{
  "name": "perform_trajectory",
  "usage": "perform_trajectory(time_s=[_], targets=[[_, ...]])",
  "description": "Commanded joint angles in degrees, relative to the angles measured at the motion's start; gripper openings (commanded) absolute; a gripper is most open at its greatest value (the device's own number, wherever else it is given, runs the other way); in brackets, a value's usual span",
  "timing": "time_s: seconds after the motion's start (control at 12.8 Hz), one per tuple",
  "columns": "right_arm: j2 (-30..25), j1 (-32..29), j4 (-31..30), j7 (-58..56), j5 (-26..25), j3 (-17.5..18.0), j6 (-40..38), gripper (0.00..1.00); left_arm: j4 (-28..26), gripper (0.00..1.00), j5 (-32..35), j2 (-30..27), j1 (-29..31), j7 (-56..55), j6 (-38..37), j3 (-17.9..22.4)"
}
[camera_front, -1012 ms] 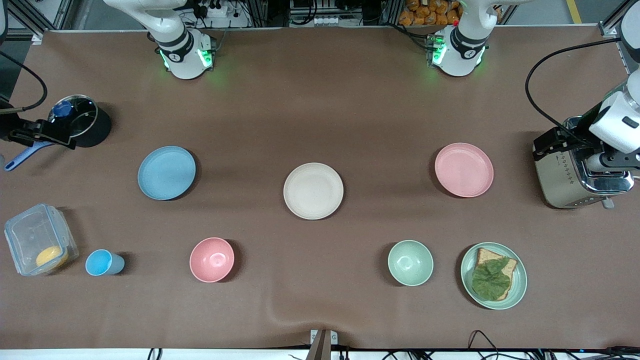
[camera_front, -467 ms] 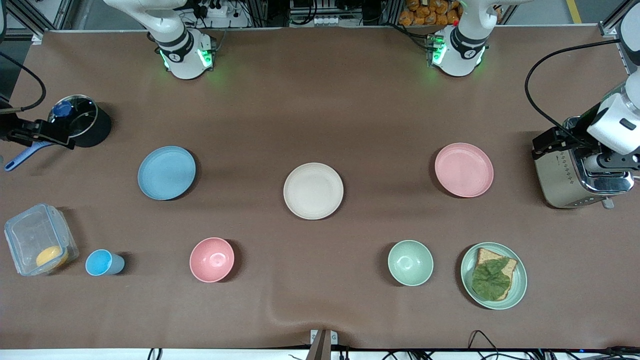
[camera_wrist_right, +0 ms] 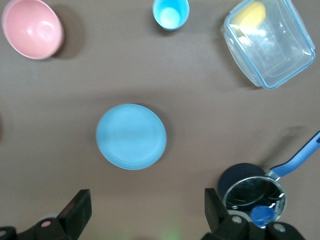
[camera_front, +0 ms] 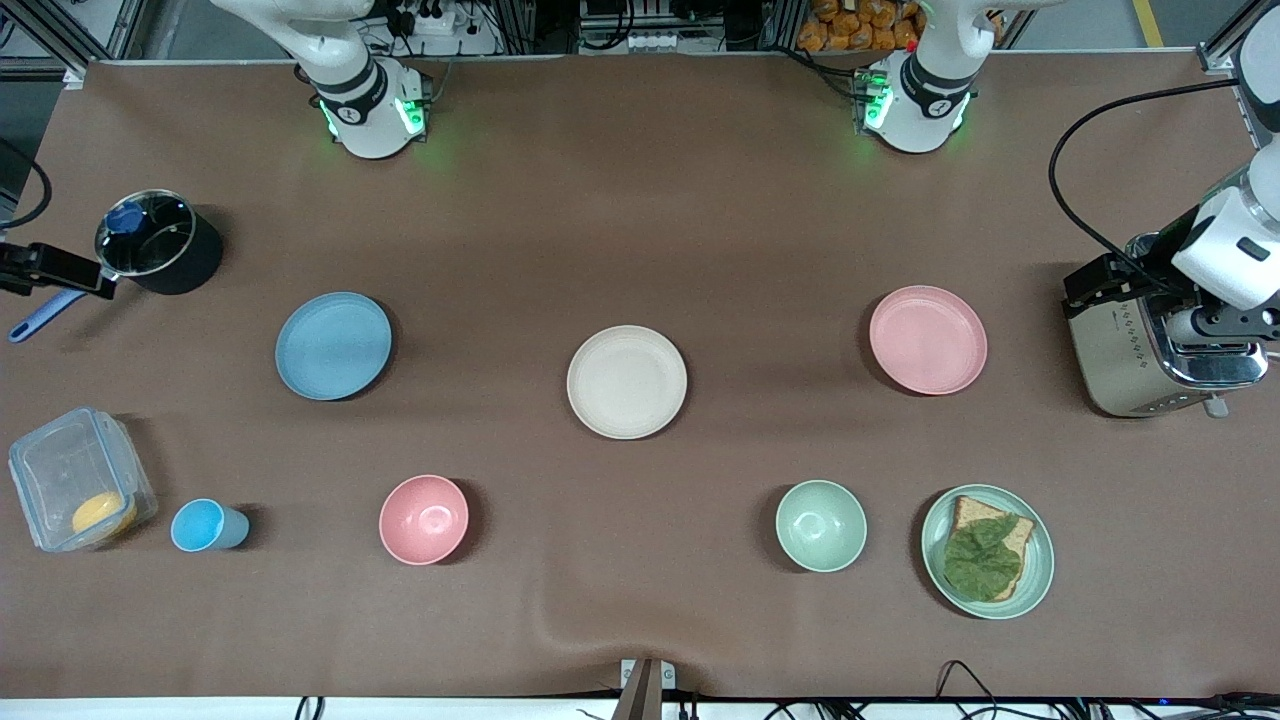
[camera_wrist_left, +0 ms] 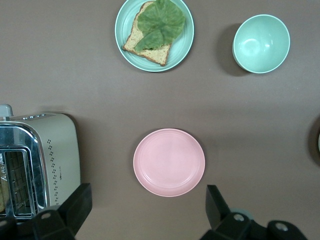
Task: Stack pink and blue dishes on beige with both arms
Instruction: 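Grip the pink plate with the left gripper while the right gripper grips blue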
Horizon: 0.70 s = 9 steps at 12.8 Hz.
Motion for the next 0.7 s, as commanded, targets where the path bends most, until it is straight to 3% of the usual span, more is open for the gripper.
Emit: perform_trajectory(time_s=[0.0,0.39,0.62], targets=[[1.55,-3.56,-2.66,-5.47,-0.30,0.70,1.87,1.00,-0.03,1.00,-0.69,-0.34,0.21,0.24,-0.75,-0.05],[2.78,-3.39,-17.31,-9.24,2.51,0.70,16.69,1.00,-1.25,1.00,-0.69,5.54,0.73,1.03,-1.97,-0.05],[4.35,-3.39,-24.71,-12.32,2.95,0.70,25.24,1.00,-3.80,1.00,-2.62,13.18,3.54,2.18,-0.67,-0.23]])
